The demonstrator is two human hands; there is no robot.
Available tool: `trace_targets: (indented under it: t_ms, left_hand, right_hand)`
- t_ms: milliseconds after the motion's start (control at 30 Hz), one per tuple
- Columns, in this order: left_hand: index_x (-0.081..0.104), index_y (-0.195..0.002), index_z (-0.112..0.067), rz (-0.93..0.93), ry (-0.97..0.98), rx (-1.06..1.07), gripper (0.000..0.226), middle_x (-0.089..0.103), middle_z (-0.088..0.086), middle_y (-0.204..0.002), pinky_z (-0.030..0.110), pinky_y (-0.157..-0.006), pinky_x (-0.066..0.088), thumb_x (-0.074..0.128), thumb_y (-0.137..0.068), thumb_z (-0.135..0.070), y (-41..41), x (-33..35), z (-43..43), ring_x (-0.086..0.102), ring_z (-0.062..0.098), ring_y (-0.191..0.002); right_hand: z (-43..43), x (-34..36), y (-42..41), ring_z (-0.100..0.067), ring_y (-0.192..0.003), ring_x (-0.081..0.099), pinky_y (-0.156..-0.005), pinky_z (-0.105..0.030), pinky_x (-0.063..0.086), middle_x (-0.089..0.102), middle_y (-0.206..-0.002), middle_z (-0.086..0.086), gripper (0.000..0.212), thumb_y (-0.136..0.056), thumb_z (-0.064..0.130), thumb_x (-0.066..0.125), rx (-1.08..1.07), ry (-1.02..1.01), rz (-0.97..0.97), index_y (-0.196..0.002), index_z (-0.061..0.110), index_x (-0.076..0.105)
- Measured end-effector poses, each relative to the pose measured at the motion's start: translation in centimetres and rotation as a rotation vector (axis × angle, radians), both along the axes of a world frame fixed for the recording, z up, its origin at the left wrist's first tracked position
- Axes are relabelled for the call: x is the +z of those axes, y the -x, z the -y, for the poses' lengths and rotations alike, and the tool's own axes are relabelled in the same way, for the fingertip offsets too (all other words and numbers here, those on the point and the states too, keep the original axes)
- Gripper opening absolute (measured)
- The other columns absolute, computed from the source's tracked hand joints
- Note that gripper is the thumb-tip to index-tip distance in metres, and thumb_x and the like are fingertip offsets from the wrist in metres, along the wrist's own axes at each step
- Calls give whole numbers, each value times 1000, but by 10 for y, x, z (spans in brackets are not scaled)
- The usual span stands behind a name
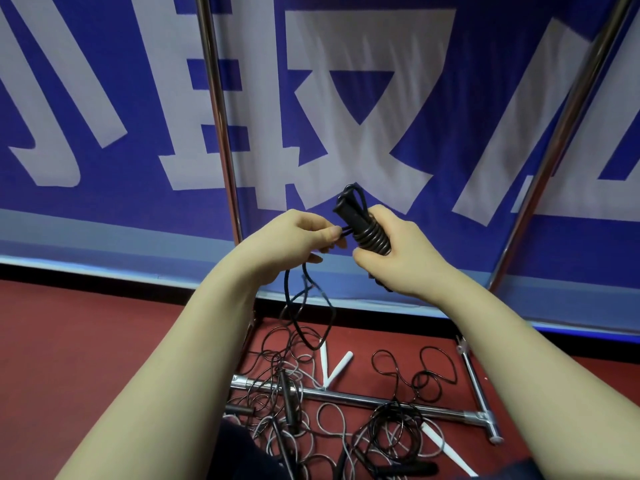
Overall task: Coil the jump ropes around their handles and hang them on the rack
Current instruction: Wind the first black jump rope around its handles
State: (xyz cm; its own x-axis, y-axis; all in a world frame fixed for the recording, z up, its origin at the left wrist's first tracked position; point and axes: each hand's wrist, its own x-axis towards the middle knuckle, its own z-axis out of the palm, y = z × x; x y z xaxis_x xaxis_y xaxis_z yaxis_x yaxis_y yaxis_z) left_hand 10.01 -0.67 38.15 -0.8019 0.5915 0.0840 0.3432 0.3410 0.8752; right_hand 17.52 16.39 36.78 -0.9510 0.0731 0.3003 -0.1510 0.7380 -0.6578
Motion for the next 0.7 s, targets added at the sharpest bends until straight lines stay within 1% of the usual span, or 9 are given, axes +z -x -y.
trace_targets:
  t_ms: [67, 167, 233, 300, 333, 400, 467, 600, 700]
  left_hand:
    - [71, -102, -5, 38, -37, -23, 22, 67, 0, -74, 23, -69, 54, 53, -101, -16, -2, -3, -2, 58, 9, -67]
    - [69, -99, -17, 2, -4, -54, 21, 61, -2, -69, 18, -53, 38, 48, -103, -16, -9, -5, -9, 41, 9, -54]
    - [66, -94, -9, 18, 0, -75, 22, 54, 3, -72, 22, -54, 31, 46, -102, -14, -13, -7, -15, 33, 10, -54]
    - [63, -93, 3, 36, -20, -93, 19, 47, 6, -71, 26, -57, 28, 52, -96, -12, -16, -6, -20, 31, 12, -56]
    - [65, -88, 1, 47, -53, -101, 19, 47, 1, -67, 25, -58, 28, 57, -93, -15, -19, -5, -23, 31, 11, -56]
    - [68, -66, -16, 66, -132, -88, 30, 46, -13, -54, 20, -55, 27, 62, -94, -27, -26, -4, -30, 32, 9, -53]
    - [61, -58, -23, 0, -180, 6, 42, 46, -15, -47, 15, -49, 26, 58, -97, -36, -31, -9, -39, 32, 5, -46]
    - [61, -72, -4, -23, -309, 178, 41, 41, -3, -56, 17, -43, 25, 59, -97, -36, -23, -21, -44, 27, 7, -43]
    - [68, -88, 2, 47, -350, 204, 39, 41, -11, -52, 21, -49, 26, 59, -97, -36, -14, -24, -37, 31, 9, -48]
  right_hand:
    - [0, -1, 0, -32, -72, 57, -65, -47, 49, 56, -75, -1, 22, -81, 20, 56, -37, -105, 1, -88, 31, 39]
    - [-2, -4, 0, -31, -75, 53, -65, -40, 44, 52, -76, 2, 25, -86, 18, 54, -113, -255, 0, -104, 26, 38]
    - [0, -5, 0, -31, -75, 51, -65, -37, 40, 50, -77, 3, 30, -88, 18, 53, -198, -379, -17, -114, 22, 37]
    - [2, -6, 1, -31, -75, 49, -66, -36, 36, 52, -85, 2, 30, -91, 20, 54, -272, -413, -27, -116, 19, 38]
    - [2, -6, 2, -30, -76, 48, -66, -35, 35, 54, -88, 2, 30, -92, 23, 55, -306, -406, -26, -116, 19, 38]
    - [3, -5, 4, -28, -76, 48, -66, -35, 33, 58, -92, 2, 27, -92, 25, 56, -373, -378, -27, -111, 19, 37]
    - [6, -5, 5, -28, -76, 48, -66, -35, 33, 58, -93, 1, 25, -93, 24, 54, -423, -357, -34, -110, 19, 36]
    - [12, -7, 5, -28, -76, 48, -66, -35, 35, 54, -91, 0, 30, -92, 25, 53, -386, -328, -14, -116, 17, 37]
    - [6, -1, 0, -22, -72, 55, -62, -36, 45, 57, -88, 0, 44, -84, 25, 64, -149, -105, 88, -118, 22, 37]
